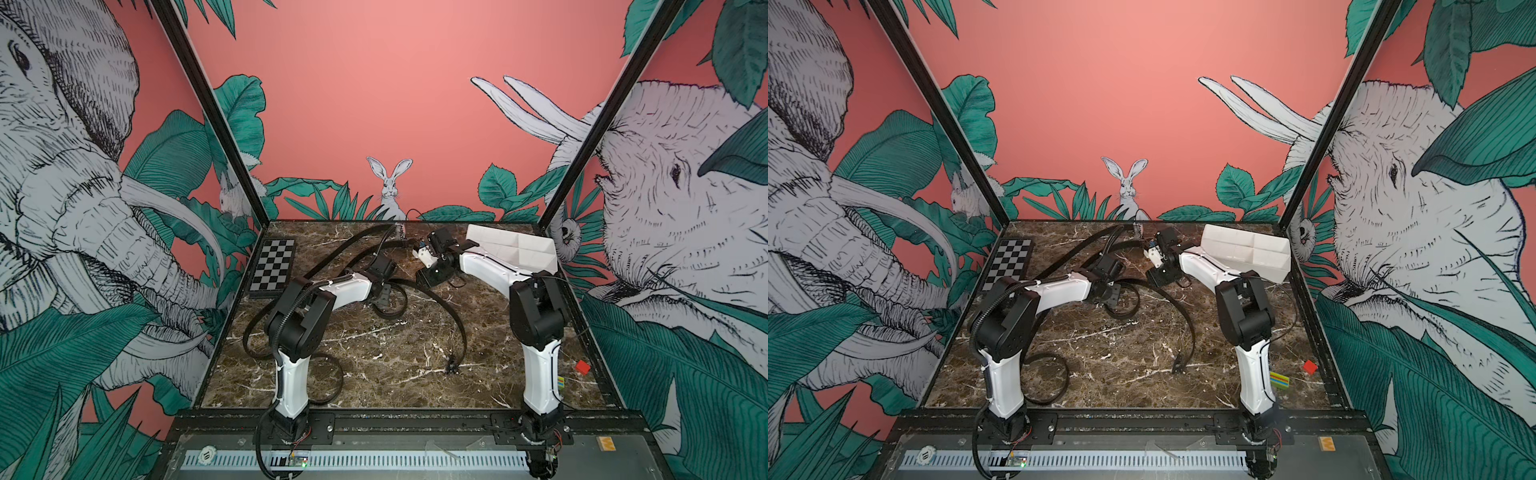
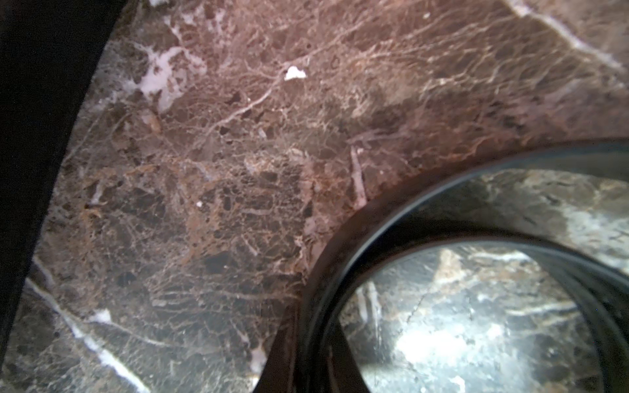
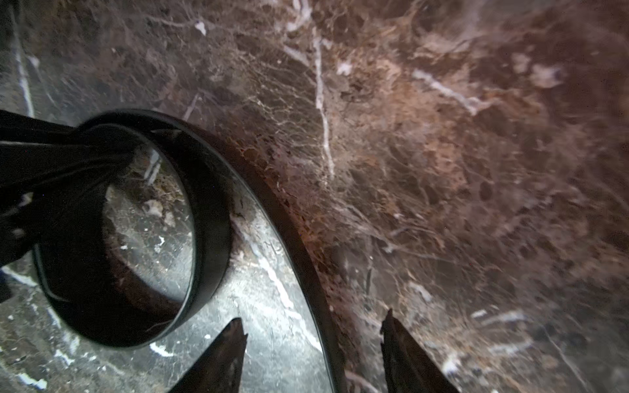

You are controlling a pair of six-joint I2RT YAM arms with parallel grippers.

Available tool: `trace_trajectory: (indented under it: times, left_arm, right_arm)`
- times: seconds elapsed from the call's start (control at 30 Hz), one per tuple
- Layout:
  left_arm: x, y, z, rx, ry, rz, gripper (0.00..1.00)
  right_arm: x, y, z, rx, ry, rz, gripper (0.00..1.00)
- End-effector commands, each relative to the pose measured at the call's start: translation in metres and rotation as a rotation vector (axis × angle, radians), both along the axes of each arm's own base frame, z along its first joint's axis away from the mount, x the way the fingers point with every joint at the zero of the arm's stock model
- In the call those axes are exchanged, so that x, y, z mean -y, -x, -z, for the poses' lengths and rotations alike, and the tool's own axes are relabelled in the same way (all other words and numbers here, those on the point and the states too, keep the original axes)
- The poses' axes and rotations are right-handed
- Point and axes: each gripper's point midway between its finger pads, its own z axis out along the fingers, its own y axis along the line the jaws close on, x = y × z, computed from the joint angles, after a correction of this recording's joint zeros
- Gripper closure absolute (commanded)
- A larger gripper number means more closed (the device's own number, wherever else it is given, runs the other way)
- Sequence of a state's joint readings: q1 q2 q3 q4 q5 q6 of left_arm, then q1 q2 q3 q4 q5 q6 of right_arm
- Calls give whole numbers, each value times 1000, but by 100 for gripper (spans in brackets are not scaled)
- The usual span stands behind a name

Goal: Place the belts into the storage roll
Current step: Roll the belt at the center of the board.

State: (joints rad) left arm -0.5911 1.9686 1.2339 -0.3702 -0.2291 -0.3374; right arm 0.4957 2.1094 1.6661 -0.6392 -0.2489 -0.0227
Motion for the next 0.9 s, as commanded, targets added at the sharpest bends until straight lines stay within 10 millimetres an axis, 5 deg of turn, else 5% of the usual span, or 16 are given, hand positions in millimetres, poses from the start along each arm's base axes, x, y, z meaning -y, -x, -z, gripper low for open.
trace_trajectory:
  times: [0.0,0.1,0.33,0.63,0.87]
  left_arm:
    - [-52,77,77,-348,-189,-12,92]
    - [-52,78,79,-353,-194,-14,92]
    - [-62,86,85,-393,-241,-43,90]
    - [-76,104,98,-460,-290,-94,85]
    - [-81,109,104,-482,-290,-126,81]
  right_arm:
    - [-8,-8,0,8,-11,-5,42]
    - [-12,-11,16,-8,11,-5,51]
    - [4,0,40,-66,92,9,100]
    - [65,18,50,-149,101,131,100]
    - [84,26,53,-176,97,174,100]
